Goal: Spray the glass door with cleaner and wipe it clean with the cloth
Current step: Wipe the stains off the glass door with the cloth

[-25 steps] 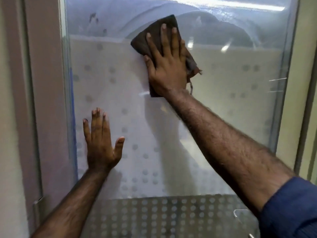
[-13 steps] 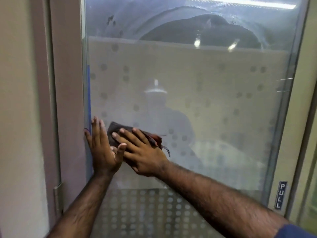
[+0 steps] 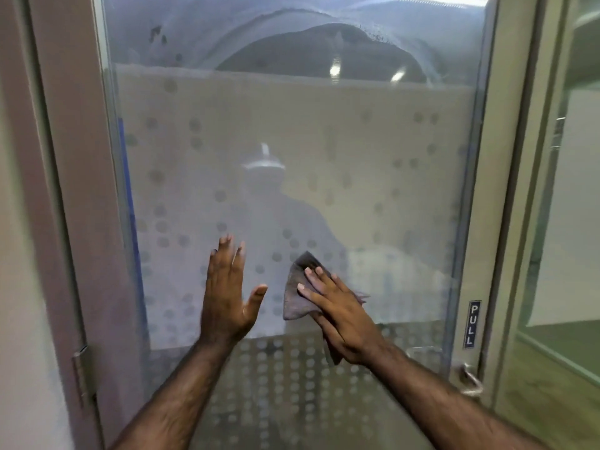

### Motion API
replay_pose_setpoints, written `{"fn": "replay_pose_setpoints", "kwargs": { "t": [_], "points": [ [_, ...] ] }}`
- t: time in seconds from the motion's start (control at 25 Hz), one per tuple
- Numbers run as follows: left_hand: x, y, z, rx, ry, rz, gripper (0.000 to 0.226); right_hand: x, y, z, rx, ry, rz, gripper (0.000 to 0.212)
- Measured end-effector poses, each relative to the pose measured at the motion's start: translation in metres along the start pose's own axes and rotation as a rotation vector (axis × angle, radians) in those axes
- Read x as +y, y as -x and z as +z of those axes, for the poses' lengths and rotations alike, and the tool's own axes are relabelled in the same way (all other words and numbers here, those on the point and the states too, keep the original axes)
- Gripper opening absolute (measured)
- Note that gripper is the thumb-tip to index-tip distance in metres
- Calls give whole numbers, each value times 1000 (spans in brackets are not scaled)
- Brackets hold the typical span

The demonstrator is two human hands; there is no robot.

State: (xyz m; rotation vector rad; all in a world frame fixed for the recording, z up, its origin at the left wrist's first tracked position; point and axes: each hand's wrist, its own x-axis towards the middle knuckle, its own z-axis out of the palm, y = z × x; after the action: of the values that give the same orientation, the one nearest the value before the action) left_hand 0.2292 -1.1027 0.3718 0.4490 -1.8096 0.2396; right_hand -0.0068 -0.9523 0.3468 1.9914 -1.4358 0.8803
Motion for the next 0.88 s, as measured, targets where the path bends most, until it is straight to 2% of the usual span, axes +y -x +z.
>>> {"fn": "replay_pose_setpoints", "kwargs": {
  "t": [0.2, 0.32, 0.44, 0.52, 0.6, 0.72, 0.88],
  "points": [
    [85, 39, 34, -148, 287, -77, 70, -30, 44, -22, 204, -676, 550, 46],
    [137, 65, 46, -277, 536, -330, 71, -47, 65, -36, 395, -1085, 792, 38],
    [183, 91, 54, -454, 777, -580, 79, -63, 96, -48, 529, -1457, 989, 39],
    [206, 107, 58, -576, 888, -700, 91, -70, 122, -52, 584, -1571, 1066, 44],
    [227, 122, 58, -716, 1056, -840, 93, -76, 149, -56, 595, -1658, 1121, 59],
    [260, 153, 65, -867, 1175, -920, 63, -82, 199, -67, 679, -1659, 1177, 59],
    [315, 191, 68, -896, 1118, -918, 39, -93, 271, -97, 727, -1537, 1229, 54]
  ]
}}
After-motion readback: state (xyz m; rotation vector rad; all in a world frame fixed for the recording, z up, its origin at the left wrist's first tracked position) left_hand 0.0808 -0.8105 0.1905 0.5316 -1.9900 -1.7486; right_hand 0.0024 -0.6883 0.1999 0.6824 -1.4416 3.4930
